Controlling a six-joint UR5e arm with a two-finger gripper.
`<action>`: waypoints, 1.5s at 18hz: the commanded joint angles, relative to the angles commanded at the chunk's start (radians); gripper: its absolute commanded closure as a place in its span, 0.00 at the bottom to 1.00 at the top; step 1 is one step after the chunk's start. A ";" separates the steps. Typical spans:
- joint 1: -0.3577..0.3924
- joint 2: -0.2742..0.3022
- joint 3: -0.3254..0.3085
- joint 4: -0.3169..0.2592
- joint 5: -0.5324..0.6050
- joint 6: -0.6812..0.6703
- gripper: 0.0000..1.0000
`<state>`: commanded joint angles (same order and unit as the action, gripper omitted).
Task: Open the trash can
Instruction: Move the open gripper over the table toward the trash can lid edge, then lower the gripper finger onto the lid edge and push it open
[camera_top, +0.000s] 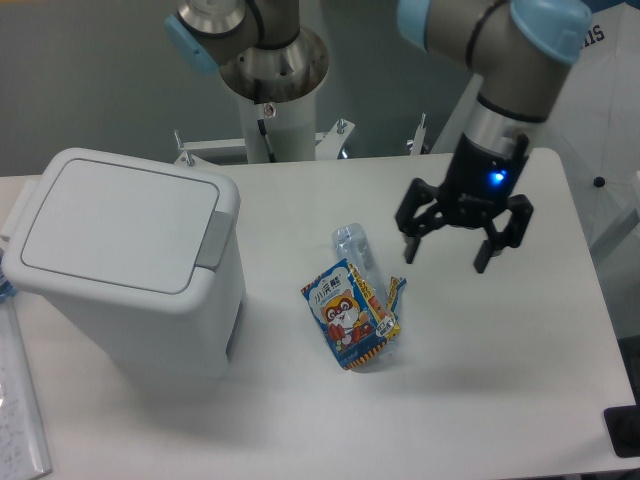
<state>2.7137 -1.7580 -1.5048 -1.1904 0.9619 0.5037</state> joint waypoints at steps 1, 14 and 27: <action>-0.018 0.002 0.003 0.005 0.000 -0.058 0.00; -0.173 0.046 -0.032 0.012 -0.006 -0.185 0.00; -0.232 0.132 -0.206 0.115 -0.006 -0.188 0.00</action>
<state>2.4820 -1.6260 -1.7104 -1.0754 0.9557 0.3160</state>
